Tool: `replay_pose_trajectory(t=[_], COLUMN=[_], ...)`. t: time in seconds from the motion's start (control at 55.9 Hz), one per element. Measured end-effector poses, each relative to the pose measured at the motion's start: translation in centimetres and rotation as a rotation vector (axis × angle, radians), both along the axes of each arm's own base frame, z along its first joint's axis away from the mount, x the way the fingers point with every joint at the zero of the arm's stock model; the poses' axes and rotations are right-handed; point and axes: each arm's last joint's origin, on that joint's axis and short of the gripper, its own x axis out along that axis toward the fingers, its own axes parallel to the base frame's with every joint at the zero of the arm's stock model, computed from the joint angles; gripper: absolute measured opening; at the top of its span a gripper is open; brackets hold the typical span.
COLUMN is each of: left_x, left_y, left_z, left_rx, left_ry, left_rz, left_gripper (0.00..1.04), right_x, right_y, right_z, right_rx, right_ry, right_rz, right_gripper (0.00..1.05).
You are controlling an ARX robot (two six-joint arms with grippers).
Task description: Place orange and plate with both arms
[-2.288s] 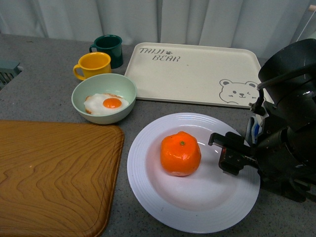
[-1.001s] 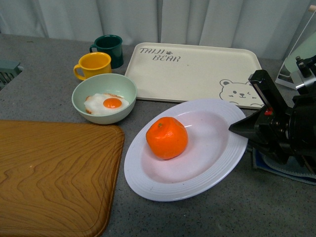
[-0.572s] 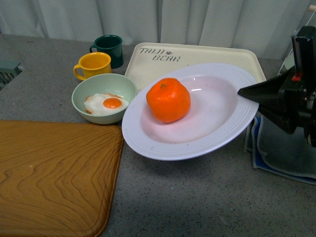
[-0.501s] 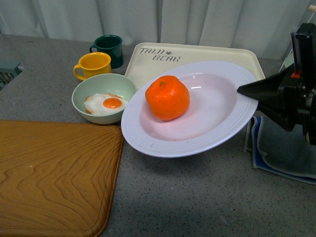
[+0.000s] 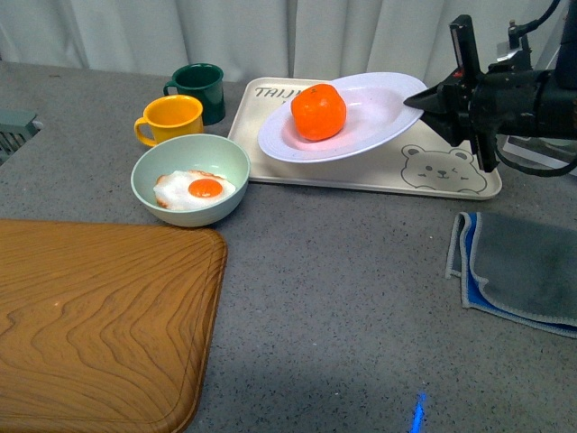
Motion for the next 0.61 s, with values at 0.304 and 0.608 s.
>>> replay_pose_trajectory(t=[0.304,0.608], left_x=[0.0,0.0], left_y=[0.0,0.0], left_z=[0.0,0.0], left_rx=[0.000,0.000], left_ry=[0.000,0.000], left_rz=[0.000,0.000], left_gripper=[0.98,0.98], right_x=[3.8,2.2], right_y=[0.2,-0.2], right_z=[-1.3,-2.3], right_rx=[-0.034,-0.230], right_ry=[0.033,0.012], right_rz=[-0.023,-0.035], right_gripper=[0.01,0.40])
